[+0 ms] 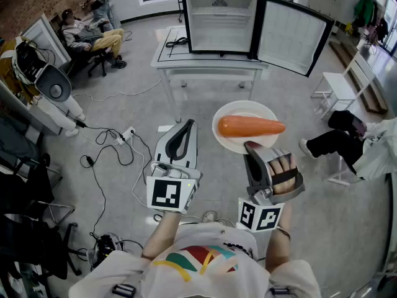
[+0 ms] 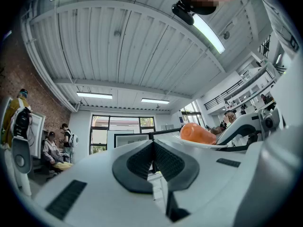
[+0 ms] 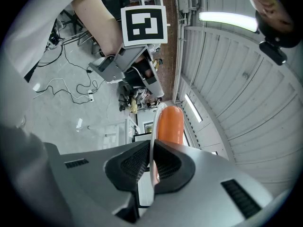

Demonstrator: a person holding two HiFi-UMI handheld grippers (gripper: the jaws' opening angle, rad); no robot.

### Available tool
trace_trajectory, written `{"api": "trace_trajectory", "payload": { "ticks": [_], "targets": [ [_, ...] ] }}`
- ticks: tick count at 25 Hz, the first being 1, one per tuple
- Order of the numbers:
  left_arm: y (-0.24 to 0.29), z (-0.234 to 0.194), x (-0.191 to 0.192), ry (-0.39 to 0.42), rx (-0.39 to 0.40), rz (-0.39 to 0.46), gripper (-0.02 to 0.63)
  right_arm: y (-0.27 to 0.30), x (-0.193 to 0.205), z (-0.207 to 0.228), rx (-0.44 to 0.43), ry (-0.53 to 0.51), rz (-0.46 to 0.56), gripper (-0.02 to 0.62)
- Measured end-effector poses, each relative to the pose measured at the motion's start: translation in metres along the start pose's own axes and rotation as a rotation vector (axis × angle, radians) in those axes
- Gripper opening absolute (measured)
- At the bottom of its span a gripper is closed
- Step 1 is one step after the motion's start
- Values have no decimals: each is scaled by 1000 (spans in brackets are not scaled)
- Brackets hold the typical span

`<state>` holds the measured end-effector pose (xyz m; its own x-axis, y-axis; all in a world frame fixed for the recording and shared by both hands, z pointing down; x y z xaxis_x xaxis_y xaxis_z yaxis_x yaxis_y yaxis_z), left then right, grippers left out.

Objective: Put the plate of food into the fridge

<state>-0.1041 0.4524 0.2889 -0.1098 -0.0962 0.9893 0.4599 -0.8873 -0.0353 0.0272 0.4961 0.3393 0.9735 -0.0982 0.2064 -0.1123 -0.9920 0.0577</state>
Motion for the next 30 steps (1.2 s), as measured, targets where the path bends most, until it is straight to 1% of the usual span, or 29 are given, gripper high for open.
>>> {"api": "trace_trajectory", "payload": {
  "ticks": [8,14,25,30],
  "targets": [
    [11,-7,6,-3,-1,-17,8,11,2,3,-1,-13,-4,17],
    [16,-5,10,-5,-4,-20,8,14,5,-1,0,-21,11,17],
    [13,-2,8,11,-7,-14,8,14,8,1,-11,-4,24,18],
    [9,-10,12,4,-14,-19,8,17,6,-1,-21,3,14,18]
  ]
}}
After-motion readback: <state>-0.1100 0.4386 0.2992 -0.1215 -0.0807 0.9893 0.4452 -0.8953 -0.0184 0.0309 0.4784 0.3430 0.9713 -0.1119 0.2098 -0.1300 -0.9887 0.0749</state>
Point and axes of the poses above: the fingertips, and each gripper's own axes: y forward along the fingers, z to its right, x out of its underside, the point moved 3 cm from there along -y, backward along the fingers, and after that the axes turned 10 degrees about -z, right-handed, at the moved point
